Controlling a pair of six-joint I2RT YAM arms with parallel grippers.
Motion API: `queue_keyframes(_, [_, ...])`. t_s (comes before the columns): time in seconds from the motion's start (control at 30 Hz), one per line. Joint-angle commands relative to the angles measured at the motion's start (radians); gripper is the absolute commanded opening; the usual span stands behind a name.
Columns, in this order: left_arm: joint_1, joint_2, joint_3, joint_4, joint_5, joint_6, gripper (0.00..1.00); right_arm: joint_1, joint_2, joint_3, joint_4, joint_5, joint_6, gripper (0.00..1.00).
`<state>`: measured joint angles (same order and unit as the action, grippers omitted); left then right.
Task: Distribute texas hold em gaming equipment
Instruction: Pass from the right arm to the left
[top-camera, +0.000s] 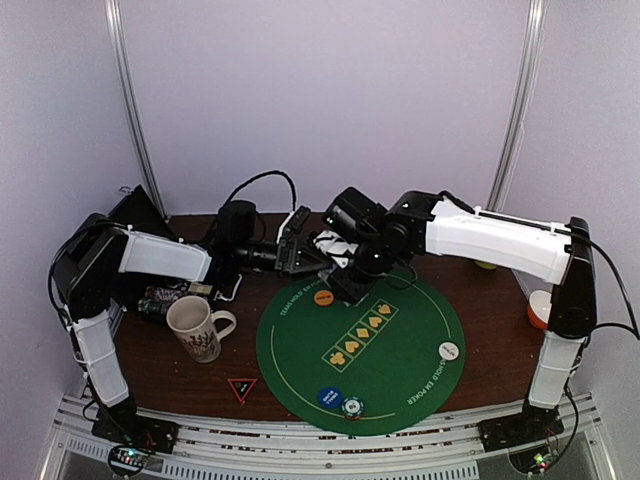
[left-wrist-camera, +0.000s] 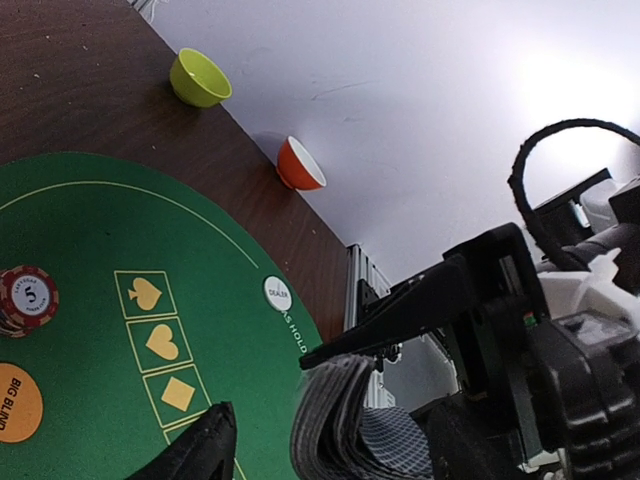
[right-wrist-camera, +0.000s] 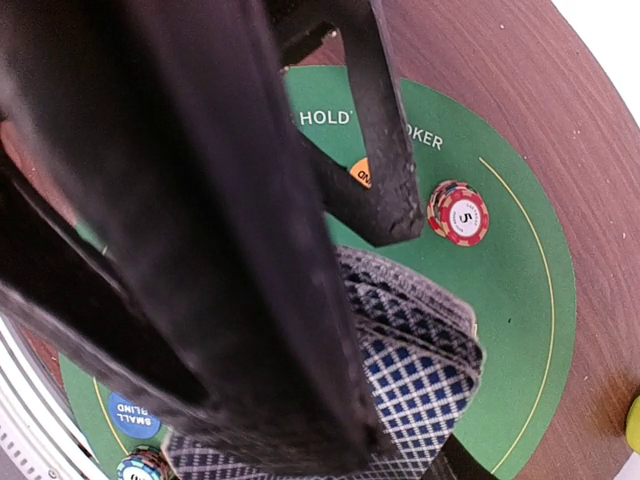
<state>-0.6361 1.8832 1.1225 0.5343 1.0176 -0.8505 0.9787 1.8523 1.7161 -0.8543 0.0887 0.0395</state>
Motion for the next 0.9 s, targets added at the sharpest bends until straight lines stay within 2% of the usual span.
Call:
queue_keyframes(0.0, [-0.030,-0.014,0.061,-0.081,0.005,0.156,0.69,0.019,0.036,-0.010,0.014,-0.021,-0.019,0.47])
queue_keyframes(0.2, [-0.035,-0.005,0.096,-0.278,-0.005,0.279,0.59,0.042,0.062,0.012,-0.002,0.007,-0.041,0.47])
queue_keyframes(0.6, [-0.049,-0.025,0.089,-0.284,0.078,0.363,0.62,0.052,0.091,0.032,-0.013,-0.008,-0.047,0.47])
queue_keyframes(0.87, [-0.072,-0.010,0.085,-0.264,0.130,0.373,0.54,0.067,0.123,0.077,-0.026,0.002,-0.078,0.47])
